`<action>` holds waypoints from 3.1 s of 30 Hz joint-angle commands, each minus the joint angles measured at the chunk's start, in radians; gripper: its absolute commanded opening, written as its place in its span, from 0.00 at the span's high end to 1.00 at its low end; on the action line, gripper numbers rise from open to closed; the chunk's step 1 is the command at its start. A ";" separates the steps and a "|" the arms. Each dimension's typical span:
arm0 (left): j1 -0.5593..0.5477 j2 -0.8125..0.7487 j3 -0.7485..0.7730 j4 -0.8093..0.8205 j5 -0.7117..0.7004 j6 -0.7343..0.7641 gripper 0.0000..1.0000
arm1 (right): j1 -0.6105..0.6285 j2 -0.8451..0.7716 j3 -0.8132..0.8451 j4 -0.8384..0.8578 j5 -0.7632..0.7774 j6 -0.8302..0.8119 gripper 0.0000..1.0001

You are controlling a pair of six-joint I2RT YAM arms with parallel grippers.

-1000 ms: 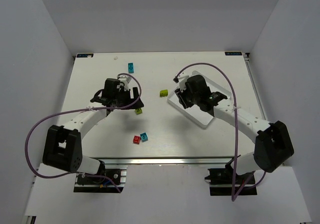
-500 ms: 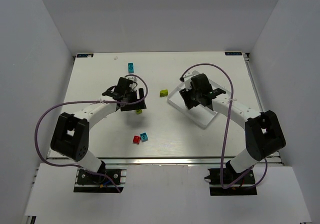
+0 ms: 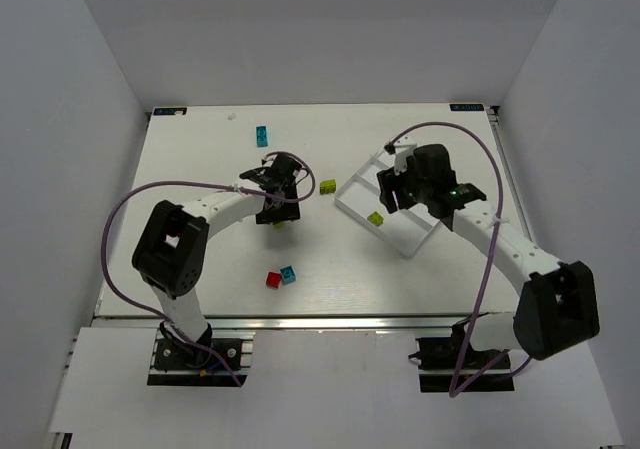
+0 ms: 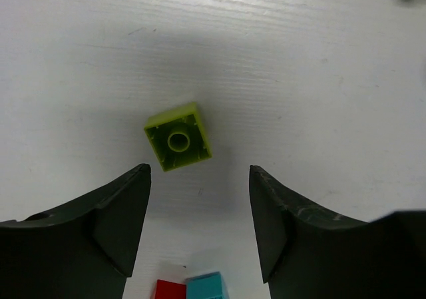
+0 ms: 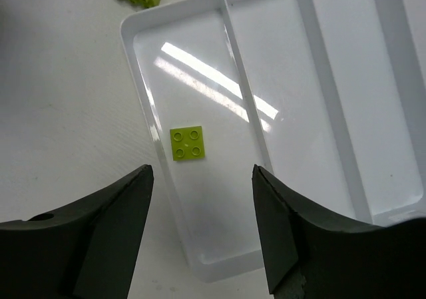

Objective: Sort the legos into containers by color

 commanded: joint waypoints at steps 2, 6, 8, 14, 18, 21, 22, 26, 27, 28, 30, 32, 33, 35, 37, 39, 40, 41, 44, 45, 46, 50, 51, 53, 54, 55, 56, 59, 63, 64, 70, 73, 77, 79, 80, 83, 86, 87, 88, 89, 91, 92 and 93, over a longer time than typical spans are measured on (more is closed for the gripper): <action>-0.018 0.037 0.043 -0.070 -0.135 -0.077 0.30 | -0.049 -0.107 -0.018 0.045 -0.086 0.044 0.33; -0.037 0.067 0.051 -0.075 -0.164 -0.097 0.30 | -0.078 -0.131 -0.025 0.042 -0.143 0.050 0.34; -0.037 0.079 0.054 -0.072 -0.166 -0.104 0.33 | -0.095 -0.134 -0.027 0.036 -0.156 0.050 0.34; -0.037 0.110 0.069 -0.058 -0.161 -0.112 0.58 | -0.135 -0.153 -0.036 0.037 -0.207 0.050 0.34; -0.037 0.107 0.087 -0.058 -0.154 -0.109 0.73 | -0.146 -0.164 -0.041 0.036 -0.238 0.050 0.35; -0.047 0.079 0.101 -0.038 -0.114 -0.079 0.84 | -0.155 -0.164 -0.045 0.036 -0.250 0.047 0.36; -0.048 0.068 0.103 -0.029 -0.106 -0.066 0.85 | -0.160 -0.164 -0.044 0.036 -0.253 0.047 0.36; -0.069 0.011 0.101 -0.015 -0.103 -0.043 0.80 | -0.164 -0.164 -0.045 0.034 -0.264 0.047 0.36; -0.069 -0.004 0.101 -0.016 -0.120 -0.043 0.75 | -0.167 -0.162 -0.047 0.033 -0.265 0.047 0.36; -0.069 -0.010 0.101 -0.019 -0.159 -0.045 0.66 | -0.169 -0.162 -0.047 0.031 -0.267 0.047 0.36; -0.043 -0.013 0.100 -0.021 -0.177 -0.045 0.40 | -0.169 -0.162 -0.047 0.031 -0.273 0.049 0.36; -0.025 0.005 0.113 -0.029 -0.219 -0.032 0.27 | -0.170 -0.159 -0.048 0.030 -0.276 0.049 0.36; -0.002 0.023 0.153 -0.045 -0.235 -0.031 0.17 | -0.174 -0.157 -0.048 0.030 -0.279 0.049 0.36; 0.035 0.106 0.207 -0.105 -0.241 -0.029 0.09 | -0.175 -0.157 -0.050 0.030 -0.284 0.049 0.36; 0.113 0.166 0.290 -0.145 -0.226 -0.031 0.08 | -0.180 -0.157 -0.051 0.028 -0.287 0.047 0.36; 0.164 0.223 0.343 -0.141 -0.191 -0.035 0.07 | -0.180 -0.156 -0.053 0.028 -0.298 0.045 0.36; 0.211 0.240 0.362 -0.138 -0.177 -0.039 0.07 | -0.183 -0.156 -0.054 0.029 -0.302 0.045 0.36; 0.231 0.273 0.383 -0.136 -0.168 -0.045 0.07 | -0.183 -0.156 -0.054 0.028 -0.310 0.044 0.36; 0.294 0.362 0.501 -0.164 -0.148 -0.063 0.05 | -0.186 -0.156 -0.053 0.025 -0.318 0.044 0.36; 0.307 0.387 0.538 -0.194 -0.144 -0.069 0.05 | -0.186 -0.156 -0.053 0.026 -0.319 0.042 0.36; 0.331 0.413 0.613 -0.211 -0.143 -0.081 0.05 | -0.186 -0.156 -0.053 0.025 -0.322 0.039 0.36; 0.380 0.520 0.770 -0.250 -0.134 -0.092 0.04 | -0.192 -0.165 -0.050 0.025 -0.334 0.038 0.36; 0.380 0.562 0.799 -0.266 -0.129 -0.092 0.04 | -0.192 -0.167 -0.050 0.025 -0.334 0.038 0.36; 0.406 0.625 0.899 -0.295 -0.129 -0.089 0.03 | -0.195 -0.171 -0.050 0.025 -0.342 0.038 0.36; 0.407 0.648 0.926 -0.302 -0.131 -0.091 0.03 | -0.195 -0.173 -0.050 0.025 -0.342 0.038 0.36; 0.419 0.662 0.952 -0.309 -0.131 -0.089 0.03 | -0.197 -0.176 -0.050 0.025 -0.342 0.038 0.36; 0.419 0.677 0.992 -0.311 -0.132 -0.091 0.03 | -0.200 -0.177 -0.050 0.025 -0.345 0.038 0.35; 0.445 0.702 1.002 -0.290 -0.134 -0.094 0.04 | -0.206 -0.177 -0.050 0.023 -0.347 0.036 0.35; 0.466 0.702 0.977 -0.242 -0.134 -0.088 0.11 | -0.212 -0.171 -0.051 0.023 -0.353 0.035 0.35; 0.466 0.700 0.968 -0.230 -0.135 -0.088 0.13 | -0.210 -0.168 -0.050 0.022 -0.354 0.033 0.35; 0.466 0.685 0.911 -0.181 -0.122 -0.080 0.42 | -0.212 -0.156 -0.050 0.020 -0.353 0.032 0.36; 0.466 0.647 0.856 -0.144 -0.112 -0.071 0.64 | -0.215 -0.157 -0.051 0.020 -0.353 0.030 0.36; 0.442 0.544 0.723 -0.072 -0.051 -0.002 0.93 | -0.218 -0.159 -0.054 0.017 -0.351 0.026 0.36; 0.430 0.481 0.646 0.011 0.030 0.039 0.99 | -0.217 -0.157 -0.059 0.020 -0.359 0.004 0.36; 0.417 0.400 0.593 0.058 0.179 0.075 1.00 | -0.218 -0.156 -0.061 0.020 -0.370 -0.005 0.36; 0.381 0.279 0.398 0.226 0.473 0.150 1.00 | -0.217 -0.147 -0.059 0.005 -0.408 -0.056 0.32; 0.298 0.213 0.309 0.263 0.694 0.211 1.00 | -0.221 -0.130 -0.048 -0.016 -0.436 -0.085 0.24; 0.275 0.199 0.273 0.273 0.748 0.219 1.00 | -0.220 -0.127 -0.045 -0.026 -0.437 -0.089 0.25; 0.250 0.186 0.259 0.278 0.773 0.240 1.00 | -0.220 -0.125 -0.042 -0.029 -0.440 -0.096 0.26; 0.200 0.176 0.247 0.281 0.788 0.250 1.00 | -0.221 -0.121 -0.039 -0.032 -0.443 -0.097 0.32; 0.152 0.148 0.230 0.296 0.802 0.267 1.00 | -0.220 -0.122 -0.039 -0.030 -0.443 -0.099 0.41; 0.108 0.143 0.229 0.303 0.805 0.268 1.00 | -0.224 -0.127 -0.041 -0.026 -0.446 -0.099 0.60; 0.088 0.140 0.230 0.313 0.794 0.265 1.00 | -0.226 -0.130 -0.041 -0.024 -0.446 -0.097 0.71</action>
